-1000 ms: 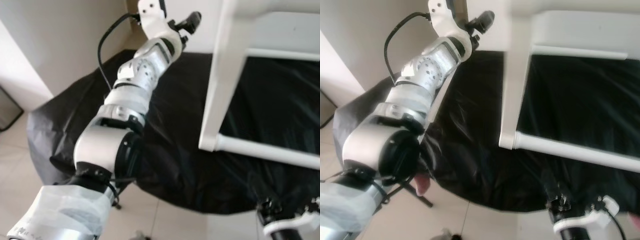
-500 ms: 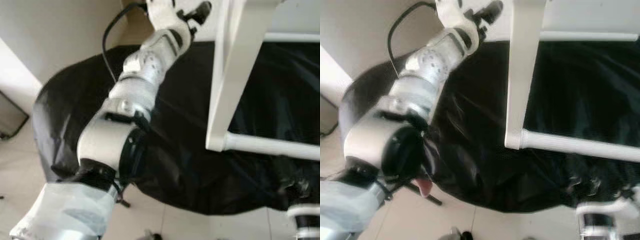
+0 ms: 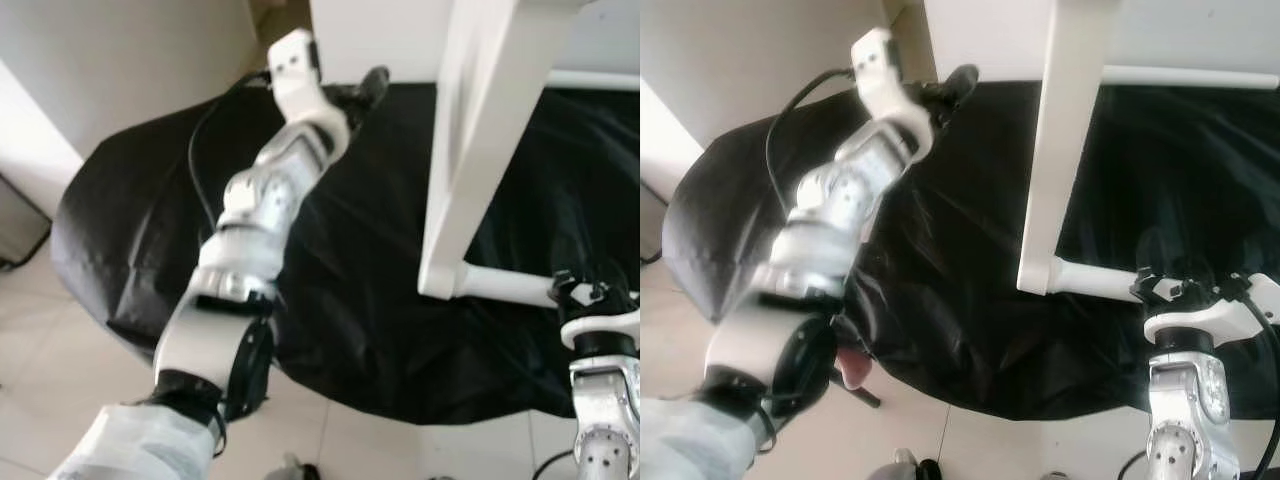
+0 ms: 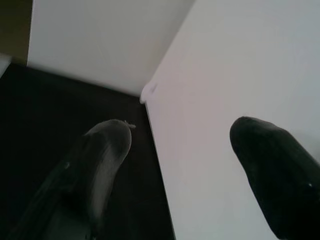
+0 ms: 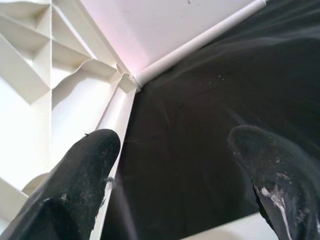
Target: Building children table
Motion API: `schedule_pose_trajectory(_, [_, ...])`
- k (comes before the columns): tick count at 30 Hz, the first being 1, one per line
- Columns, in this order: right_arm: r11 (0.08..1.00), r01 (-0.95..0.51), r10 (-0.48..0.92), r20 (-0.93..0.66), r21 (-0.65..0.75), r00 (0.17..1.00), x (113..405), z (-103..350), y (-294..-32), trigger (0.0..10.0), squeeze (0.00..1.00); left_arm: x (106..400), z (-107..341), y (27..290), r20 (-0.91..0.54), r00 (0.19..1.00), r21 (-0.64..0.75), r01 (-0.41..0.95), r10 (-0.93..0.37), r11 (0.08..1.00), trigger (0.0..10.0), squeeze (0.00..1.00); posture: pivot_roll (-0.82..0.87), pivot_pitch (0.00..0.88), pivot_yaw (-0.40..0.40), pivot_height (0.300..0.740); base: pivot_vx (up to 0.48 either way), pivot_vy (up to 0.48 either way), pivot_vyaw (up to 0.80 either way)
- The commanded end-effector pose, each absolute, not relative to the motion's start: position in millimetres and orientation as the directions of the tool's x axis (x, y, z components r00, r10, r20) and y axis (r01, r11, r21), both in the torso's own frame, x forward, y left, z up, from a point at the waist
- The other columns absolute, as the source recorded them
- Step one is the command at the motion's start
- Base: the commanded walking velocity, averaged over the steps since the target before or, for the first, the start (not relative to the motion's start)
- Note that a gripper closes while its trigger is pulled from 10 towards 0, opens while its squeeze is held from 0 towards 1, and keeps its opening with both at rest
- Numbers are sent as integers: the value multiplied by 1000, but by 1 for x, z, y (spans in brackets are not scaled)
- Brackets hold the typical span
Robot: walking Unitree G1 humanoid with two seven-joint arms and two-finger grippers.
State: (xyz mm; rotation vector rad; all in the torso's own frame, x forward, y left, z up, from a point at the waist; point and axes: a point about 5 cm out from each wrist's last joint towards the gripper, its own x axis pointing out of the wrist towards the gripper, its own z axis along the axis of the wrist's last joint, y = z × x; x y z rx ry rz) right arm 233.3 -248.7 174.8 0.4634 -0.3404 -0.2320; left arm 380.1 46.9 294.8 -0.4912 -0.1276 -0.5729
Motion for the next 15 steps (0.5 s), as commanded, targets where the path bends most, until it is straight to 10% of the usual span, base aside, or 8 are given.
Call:
schedule_pose_trajectory(1, [879,170,-294,228,446,928,237,168,-249,10000,0,358,300,34,384,512,-243,859,-768,451,10000,0,-28,69,54,740,0,0,0])
schedule_pose_trajectory(15, [986,-88,67,151,140,986,232,139,-211,10000,0,307,210,74,188,652,-86,756,-735,649,10000,0,18,28,9,740,0,0,0])
